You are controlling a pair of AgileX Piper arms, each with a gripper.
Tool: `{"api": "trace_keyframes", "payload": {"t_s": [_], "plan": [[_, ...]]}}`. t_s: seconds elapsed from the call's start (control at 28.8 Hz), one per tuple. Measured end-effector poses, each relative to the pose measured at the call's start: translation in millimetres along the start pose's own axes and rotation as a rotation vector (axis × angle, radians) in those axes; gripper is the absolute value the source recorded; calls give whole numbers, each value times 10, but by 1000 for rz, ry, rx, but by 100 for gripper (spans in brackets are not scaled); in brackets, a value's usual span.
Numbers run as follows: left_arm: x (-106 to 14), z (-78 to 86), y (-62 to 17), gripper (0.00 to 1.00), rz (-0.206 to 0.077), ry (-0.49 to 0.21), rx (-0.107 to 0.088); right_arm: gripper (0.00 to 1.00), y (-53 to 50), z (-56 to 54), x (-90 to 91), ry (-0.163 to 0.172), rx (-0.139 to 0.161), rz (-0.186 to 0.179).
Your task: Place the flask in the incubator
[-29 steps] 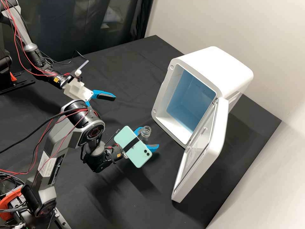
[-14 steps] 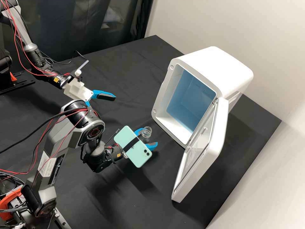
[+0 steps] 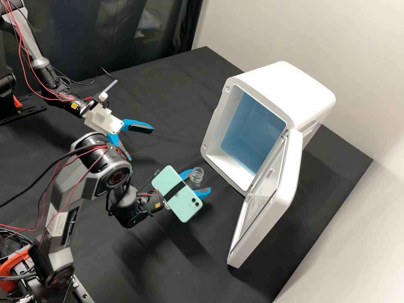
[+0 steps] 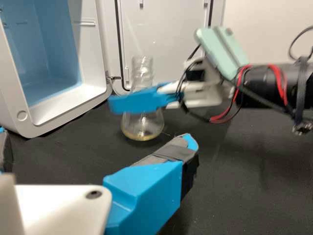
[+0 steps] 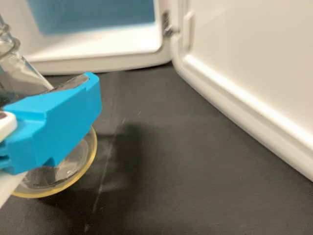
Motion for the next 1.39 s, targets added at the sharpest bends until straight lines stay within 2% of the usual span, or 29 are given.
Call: {"api": "trace_keyframes", "payload": {"t_s": [0.21, 0.31, 0.38, 0.56, 0.76, 1.11, 1.21, 1.39], "plan": [[0, 0, 0, 100, 0, 0, 0, 0, 240, -89, -143, 36, 41, 87], [0, 0, 0, 100, 0, 0, 0, 0, 304, -126, -176, 52, 56, 113], [0, 0, 0, 100, 0, 0, 0, 0, 315, -147, -184, 63, 54, 113], [0, 0, 0, 100, 0, 0, 0, 0, 334, -166, -144, 59, 55, 110], [0, 0, 0, 100, 0, 0, 0, 0, 438, -261, 56, 78, 59, 135], [0, 0, 0, 100, 0, 0, 0, 0, 647, -407, 528, 35, 101, 155], [0, 0, 0, 100, 0, 0, 0, 0, 721, -475, 642, 39, 100, 166], [0, 0, 0, 100, 0, 0, 0, 0, 847, -562, 883, 10, 100, 194]]}}
